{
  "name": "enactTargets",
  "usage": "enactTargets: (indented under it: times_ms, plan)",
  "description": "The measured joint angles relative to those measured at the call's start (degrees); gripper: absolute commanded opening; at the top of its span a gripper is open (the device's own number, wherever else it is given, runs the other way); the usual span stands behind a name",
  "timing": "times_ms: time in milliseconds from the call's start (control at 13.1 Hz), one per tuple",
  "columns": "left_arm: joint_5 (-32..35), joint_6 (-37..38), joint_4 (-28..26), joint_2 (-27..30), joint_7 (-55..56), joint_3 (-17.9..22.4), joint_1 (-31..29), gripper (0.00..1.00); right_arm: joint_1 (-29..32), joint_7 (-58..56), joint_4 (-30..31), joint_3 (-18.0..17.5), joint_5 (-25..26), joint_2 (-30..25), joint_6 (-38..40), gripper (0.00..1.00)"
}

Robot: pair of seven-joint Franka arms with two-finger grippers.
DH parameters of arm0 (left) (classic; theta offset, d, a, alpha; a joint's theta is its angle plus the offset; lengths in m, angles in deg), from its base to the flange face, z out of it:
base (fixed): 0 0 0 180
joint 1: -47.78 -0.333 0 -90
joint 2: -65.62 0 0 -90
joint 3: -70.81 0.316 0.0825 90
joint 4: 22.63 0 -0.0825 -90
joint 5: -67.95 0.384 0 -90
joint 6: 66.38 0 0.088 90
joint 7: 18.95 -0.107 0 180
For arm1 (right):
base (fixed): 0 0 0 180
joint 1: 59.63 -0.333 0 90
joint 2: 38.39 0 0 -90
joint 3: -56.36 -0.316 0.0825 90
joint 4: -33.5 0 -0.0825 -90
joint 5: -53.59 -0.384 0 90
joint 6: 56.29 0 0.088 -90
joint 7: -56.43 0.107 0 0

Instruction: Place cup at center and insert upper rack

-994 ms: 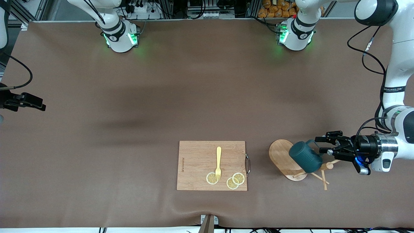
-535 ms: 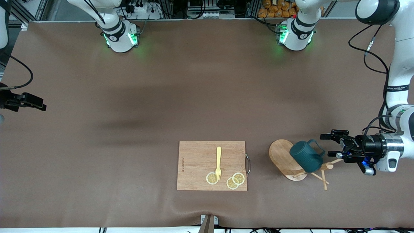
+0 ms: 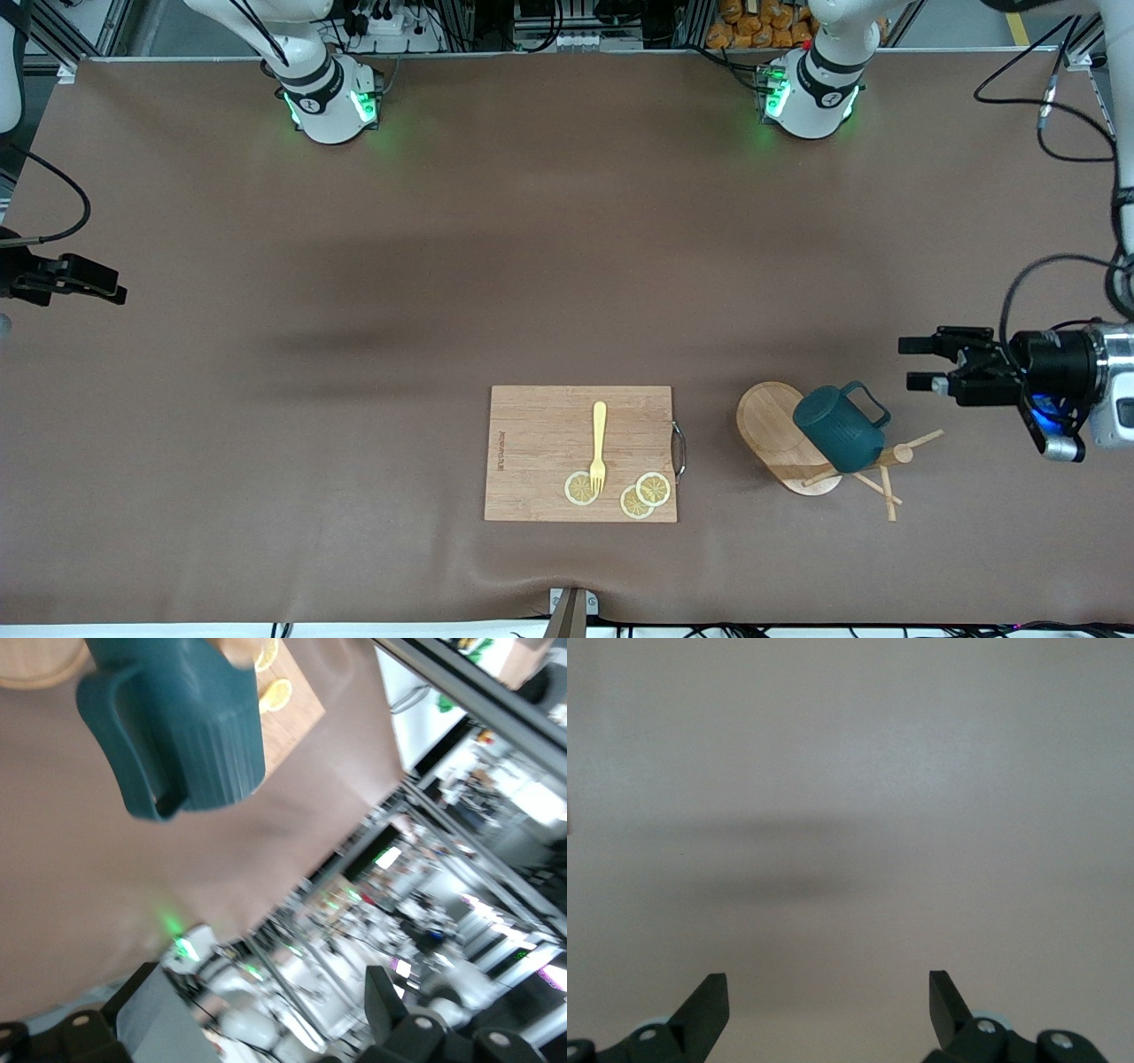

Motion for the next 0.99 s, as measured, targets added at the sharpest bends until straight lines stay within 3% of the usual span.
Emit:
enactTargets:
  times_ms: [153, 612, 994]
  plan:
    - [7.0, -1.8, -1.3, 4.7, 0.1, 0.0, 2.4, 1.00, 0.0, 0.0, -0.1, 0.0, 0.0, 0.0, -0.1, 1.00]
    - [38.7, -4.2, -7.9, 20.7, -0.4, -0.1, 15.8, 1.00, -2.1, 0.5, -0.3, -0.1, 0.1, -0.5, -0.1, 1.00]
    - [47.0, -4.3, -18.5, 32.6, -12.7, 2.9, 17.0, 1.00, -2.1, 5.3, 0.0, 0.2, 0.1, -0.4, 0.3, 1.00]
